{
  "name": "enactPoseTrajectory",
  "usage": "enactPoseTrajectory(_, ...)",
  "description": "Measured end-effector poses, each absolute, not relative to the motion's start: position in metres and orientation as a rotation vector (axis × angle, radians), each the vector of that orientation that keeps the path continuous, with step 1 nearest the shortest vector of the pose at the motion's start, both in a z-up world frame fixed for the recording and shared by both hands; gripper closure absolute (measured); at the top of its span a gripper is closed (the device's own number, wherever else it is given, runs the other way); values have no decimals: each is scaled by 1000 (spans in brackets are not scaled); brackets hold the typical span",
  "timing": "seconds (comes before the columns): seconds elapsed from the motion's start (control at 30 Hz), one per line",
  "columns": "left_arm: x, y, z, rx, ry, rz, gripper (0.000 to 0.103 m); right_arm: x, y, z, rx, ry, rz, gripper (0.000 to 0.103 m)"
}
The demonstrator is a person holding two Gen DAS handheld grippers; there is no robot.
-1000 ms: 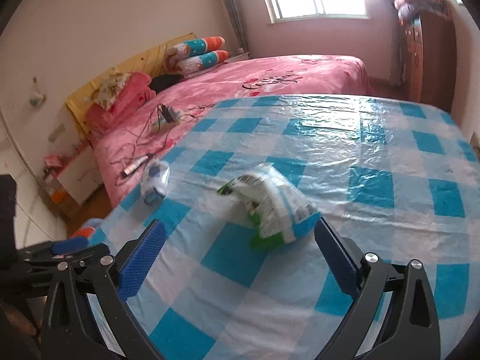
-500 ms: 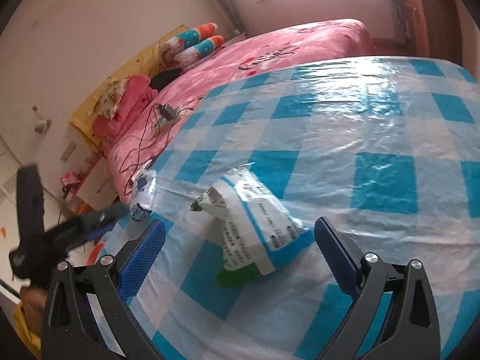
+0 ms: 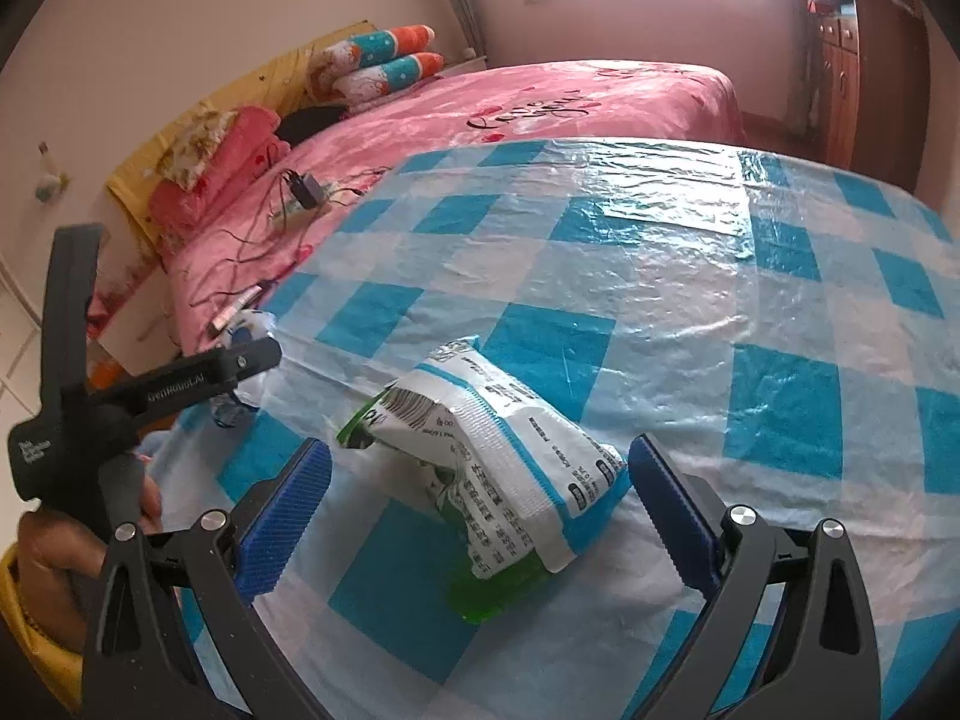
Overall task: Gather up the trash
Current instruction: 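Grasp the white Magicday bread bag with the left tool while the right tool grasps the green snack bag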
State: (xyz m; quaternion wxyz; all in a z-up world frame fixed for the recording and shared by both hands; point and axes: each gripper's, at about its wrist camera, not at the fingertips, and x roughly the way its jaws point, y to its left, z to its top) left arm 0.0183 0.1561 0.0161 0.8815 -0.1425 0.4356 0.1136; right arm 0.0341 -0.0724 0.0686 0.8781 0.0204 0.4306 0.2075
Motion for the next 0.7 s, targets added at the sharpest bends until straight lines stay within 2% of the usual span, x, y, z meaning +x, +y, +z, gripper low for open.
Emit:
enactPoseTrajectory(0.13,21,157,15,-286,894,248,34,40,-69,63,28,927,412,5)
enactPoseTrajectory(0.17,22,157,15,-282,891,252,39,40,-67,62,19,929,406,5)
enactPoseTrajectory(0.3,22,155,14,-268,880,248,41,41,-61,61,-7,931,393,7)
enactPoseTrajectory(0.53,18,150,14,-249,865,206,41,40,-57,62,-33,918,375,38)
enactPoseTrajectory(0.7,13,149,14,-250,863,172,42,40,-60,63,-17,916,383,41)
